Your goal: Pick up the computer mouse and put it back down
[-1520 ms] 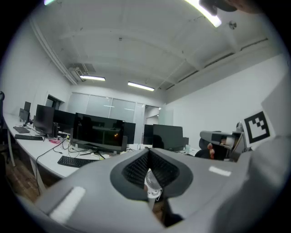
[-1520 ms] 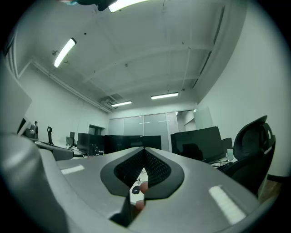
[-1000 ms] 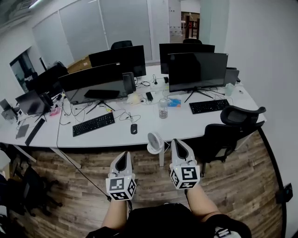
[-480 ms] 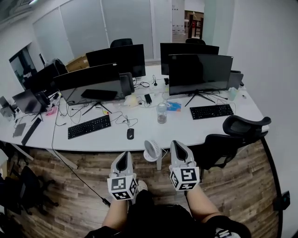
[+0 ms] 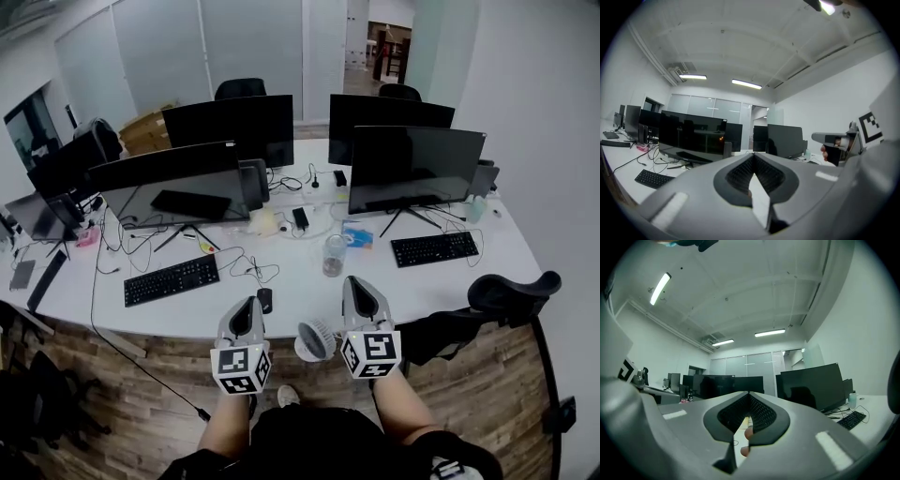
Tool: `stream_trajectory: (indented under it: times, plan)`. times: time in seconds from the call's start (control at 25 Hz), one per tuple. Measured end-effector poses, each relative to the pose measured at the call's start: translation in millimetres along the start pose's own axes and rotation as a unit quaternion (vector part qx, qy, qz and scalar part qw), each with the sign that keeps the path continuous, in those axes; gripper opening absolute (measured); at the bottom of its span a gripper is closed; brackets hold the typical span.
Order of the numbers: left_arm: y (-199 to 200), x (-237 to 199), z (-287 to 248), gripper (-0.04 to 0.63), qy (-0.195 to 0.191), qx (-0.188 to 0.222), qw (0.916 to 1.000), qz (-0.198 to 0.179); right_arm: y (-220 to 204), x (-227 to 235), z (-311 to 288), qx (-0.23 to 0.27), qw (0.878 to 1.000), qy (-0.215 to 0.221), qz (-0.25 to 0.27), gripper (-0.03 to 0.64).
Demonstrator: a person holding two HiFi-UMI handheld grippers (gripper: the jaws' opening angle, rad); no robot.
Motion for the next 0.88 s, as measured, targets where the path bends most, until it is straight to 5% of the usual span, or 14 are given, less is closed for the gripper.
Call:
stream_trajectory:
  times: [0.36, 0.68, 0.84, 0.88]
  plan:
    - [-18, -53, -83, 0.052, -0.035, -0.037, 0.9986, 0.011, -13, 0, -84, -0.019, 0.999, -0.028, 0.012, -0.002]
    - [-42, -78, -126, 0.052, 0.017, -0.079, 0.9967, 0.015, -30, 20, -119, -0.044, 0.999, -0.020, 0.001, -0.002]
    - [-65, -78, -140, 0.052, 0.006, -0.114, 0.9930, 0.030, -42, 31, -125, -0.059, 0.998, -0.018, 0.003, -0.002]
    - [-73, -77, -144, 0.125, -0.006, -0.129, 0.9910, 0.036, -44, 33, -126, -0.062, 0.998, -0.018, 0.002, -0.002]
Point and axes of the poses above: the fingertips, and each gripper's own axes: z backward along the fingers, x to its right, y out of its top, the point moved 1 cm from there along z, backward along the fingers, and after that the axes turned 4 degrees about z, right-handed, at the moved point
